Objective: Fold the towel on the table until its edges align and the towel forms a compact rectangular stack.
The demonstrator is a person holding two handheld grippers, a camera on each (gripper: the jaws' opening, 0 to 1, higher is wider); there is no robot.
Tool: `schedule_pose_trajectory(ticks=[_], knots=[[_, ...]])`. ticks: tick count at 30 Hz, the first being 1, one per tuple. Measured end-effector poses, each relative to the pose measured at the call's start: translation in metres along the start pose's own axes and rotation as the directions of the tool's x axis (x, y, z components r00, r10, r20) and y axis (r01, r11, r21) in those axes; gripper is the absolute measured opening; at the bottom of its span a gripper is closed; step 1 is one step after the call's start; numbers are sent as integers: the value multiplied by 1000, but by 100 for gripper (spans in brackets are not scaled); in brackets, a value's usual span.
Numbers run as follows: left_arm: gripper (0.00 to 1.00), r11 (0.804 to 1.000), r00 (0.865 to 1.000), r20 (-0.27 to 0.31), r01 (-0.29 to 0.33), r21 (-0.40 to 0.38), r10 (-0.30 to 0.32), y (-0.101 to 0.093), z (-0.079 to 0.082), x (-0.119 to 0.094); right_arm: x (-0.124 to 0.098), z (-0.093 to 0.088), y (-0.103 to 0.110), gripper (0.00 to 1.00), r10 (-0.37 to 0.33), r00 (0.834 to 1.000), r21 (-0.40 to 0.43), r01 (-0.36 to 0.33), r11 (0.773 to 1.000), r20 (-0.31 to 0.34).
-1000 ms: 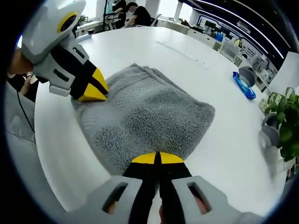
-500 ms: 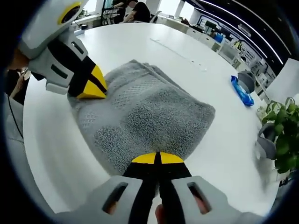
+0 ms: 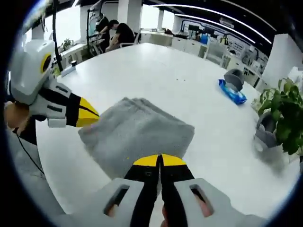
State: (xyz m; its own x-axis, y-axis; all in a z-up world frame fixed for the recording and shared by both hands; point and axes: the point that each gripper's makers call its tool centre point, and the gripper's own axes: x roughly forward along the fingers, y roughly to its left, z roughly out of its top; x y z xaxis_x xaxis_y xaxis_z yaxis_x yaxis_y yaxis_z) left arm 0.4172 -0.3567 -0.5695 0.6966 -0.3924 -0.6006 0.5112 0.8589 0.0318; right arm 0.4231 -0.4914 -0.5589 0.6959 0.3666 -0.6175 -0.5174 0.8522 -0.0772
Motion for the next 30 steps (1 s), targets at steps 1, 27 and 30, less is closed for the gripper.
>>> schedule_pose_trajectory(ticks=[1,27,30], knots=[[7,1000,999,36,2,-16,-1,1,4,-13,-12,5,4,0,0,998,17,-1,1000,55],[100,977,960,263,-37,-210,93,-5,-26,-121,-102,-39,37,99,-17,968,219,-40,975,252],[100,969,969,227,-39,-243,95,-1,-35,-119,-106,-29,27,99,-70,953,205,8,979,296]])
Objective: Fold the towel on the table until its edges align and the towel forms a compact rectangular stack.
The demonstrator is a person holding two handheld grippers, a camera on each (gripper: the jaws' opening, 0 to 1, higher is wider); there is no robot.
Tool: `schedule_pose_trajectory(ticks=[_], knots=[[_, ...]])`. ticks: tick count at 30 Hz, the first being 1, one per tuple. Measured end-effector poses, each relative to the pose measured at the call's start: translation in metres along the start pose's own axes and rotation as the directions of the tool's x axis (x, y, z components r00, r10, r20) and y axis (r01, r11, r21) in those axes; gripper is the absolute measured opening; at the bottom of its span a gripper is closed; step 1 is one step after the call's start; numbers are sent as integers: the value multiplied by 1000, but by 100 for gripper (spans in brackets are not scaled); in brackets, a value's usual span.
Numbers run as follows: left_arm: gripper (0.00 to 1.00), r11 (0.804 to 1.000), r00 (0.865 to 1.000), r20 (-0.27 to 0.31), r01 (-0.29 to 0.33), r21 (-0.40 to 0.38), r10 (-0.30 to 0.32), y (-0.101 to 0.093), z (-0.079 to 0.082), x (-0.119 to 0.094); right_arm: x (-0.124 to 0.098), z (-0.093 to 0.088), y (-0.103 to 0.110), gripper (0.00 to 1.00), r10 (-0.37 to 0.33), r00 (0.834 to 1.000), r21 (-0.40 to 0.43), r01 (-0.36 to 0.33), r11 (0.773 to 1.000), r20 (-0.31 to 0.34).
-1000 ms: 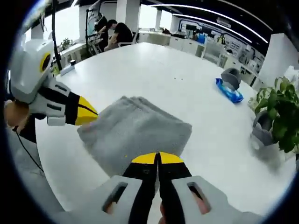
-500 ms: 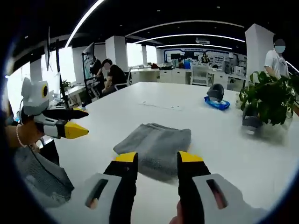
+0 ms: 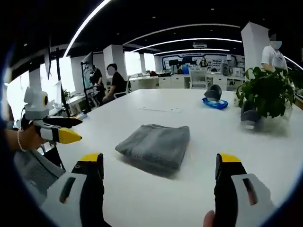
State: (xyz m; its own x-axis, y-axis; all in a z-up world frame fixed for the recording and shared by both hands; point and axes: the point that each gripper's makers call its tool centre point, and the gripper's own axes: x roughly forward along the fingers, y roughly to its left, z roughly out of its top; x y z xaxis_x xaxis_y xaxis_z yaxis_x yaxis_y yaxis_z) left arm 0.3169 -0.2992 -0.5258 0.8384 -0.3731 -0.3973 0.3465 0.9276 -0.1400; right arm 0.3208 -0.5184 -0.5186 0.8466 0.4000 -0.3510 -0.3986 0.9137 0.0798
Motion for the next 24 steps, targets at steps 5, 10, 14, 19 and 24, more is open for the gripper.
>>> schedule_pose_trajectory(ticks=[5,10,14,19,24], knots=[[100,997,999,-2,-39,67,39,4,1,0,-2,-2,-1,99,3,1000,18,-3,1000,-6],[100,992,999,-26,-38,123,42,0,-5,1,0,-8,4,99,6,999,-48,-8,999,-41],[100,984,996,-72,-40,175,53,1,-15,4,0,-9,8,99,3,999,-97,-7,995,-43],[100,988,996,-72,-33,150,44,1,-16,3,-2,-11,10,99,8,999,-110,-14,994,-51],[99,989,996,-75,-37,141,48,2,-19,2,-3,-15,6,99,-10,998,-102,4,995,-63]])
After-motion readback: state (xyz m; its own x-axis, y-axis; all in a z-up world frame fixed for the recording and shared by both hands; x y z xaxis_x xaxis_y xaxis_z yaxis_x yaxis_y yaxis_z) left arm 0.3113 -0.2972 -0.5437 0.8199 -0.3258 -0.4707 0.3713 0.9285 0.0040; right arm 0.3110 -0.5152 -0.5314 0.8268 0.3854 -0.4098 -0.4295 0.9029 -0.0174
